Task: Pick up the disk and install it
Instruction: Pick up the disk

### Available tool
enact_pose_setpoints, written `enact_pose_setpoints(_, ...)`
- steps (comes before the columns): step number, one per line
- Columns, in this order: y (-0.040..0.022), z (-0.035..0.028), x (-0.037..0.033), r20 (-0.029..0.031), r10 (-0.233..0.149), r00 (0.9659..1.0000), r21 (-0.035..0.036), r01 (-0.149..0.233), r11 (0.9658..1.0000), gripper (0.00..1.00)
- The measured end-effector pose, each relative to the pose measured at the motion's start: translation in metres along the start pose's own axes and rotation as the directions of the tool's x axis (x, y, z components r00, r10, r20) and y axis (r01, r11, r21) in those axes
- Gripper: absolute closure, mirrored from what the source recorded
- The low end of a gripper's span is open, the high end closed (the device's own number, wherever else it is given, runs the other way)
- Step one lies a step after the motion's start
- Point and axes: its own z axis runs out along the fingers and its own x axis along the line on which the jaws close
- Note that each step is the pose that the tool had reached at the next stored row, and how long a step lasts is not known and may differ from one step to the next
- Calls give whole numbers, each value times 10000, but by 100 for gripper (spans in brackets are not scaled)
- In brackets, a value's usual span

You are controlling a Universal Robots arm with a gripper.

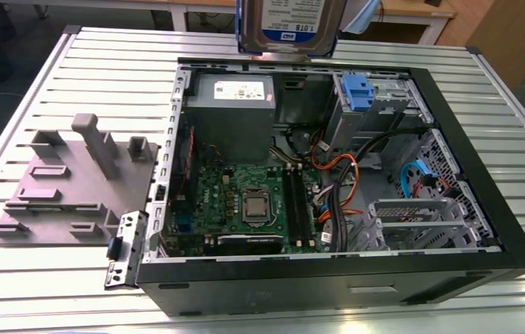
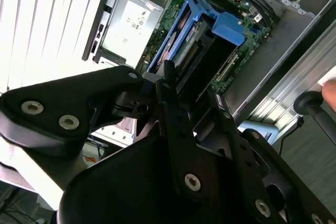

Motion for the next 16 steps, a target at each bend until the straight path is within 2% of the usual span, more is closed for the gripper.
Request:
enact_pose_setpoints(9,-5,-5,114,1,0,10000,0,0,10000,65)
enact_pose_setpoints(16,-7,-7,144,1,-1,10000,0,1,10000,65)
